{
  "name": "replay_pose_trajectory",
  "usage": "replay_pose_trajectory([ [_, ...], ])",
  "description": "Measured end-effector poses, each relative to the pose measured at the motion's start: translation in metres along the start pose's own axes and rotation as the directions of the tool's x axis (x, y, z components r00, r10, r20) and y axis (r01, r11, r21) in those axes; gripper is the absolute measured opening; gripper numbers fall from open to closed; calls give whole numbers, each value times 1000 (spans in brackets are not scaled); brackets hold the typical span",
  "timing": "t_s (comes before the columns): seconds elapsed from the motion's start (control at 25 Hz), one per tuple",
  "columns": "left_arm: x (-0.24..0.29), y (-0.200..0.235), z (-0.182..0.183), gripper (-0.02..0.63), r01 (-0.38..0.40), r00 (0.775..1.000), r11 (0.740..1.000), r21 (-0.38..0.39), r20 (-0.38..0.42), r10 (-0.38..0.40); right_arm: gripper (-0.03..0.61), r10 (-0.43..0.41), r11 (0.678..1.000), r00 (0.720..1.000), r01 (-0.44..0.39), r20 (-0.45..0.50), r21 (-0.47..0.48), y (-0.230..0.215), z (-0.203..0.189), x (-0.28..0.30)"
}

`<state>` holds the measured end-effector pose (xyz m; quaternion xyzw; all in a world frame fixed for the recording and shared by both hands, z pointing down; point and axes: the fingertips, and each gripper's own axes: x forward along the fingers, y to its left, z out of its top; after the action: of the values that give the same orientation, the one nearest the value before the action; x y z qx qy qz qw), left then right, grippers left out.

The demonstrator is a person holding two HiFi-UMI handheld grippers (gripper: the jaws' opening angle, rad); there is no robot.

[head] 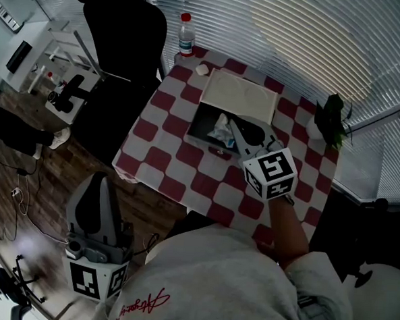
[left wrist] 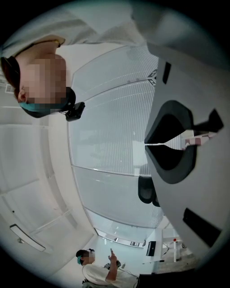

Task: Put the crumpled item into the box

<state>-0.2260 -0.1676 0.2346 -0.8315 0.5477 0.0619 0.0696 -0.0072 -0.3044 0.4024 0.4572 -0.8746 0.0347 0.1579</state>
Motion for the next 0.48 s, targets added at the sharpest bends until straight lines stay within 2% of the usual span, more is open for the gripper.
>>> replay_pose_trajectory([
  [0.28, 1, -1, 0, 25, 4, 1000, 1000, 1, 2, -4, 12, 4, 1000, 998, -5, 58, 6, 4, 21, -11],
  [0.48, 0, 0, 0, 25, 2, 1000, 1000, -2, 1, -2, 12, 33, 997, 990, -42, 137, 65, 10, 45, -24],
])
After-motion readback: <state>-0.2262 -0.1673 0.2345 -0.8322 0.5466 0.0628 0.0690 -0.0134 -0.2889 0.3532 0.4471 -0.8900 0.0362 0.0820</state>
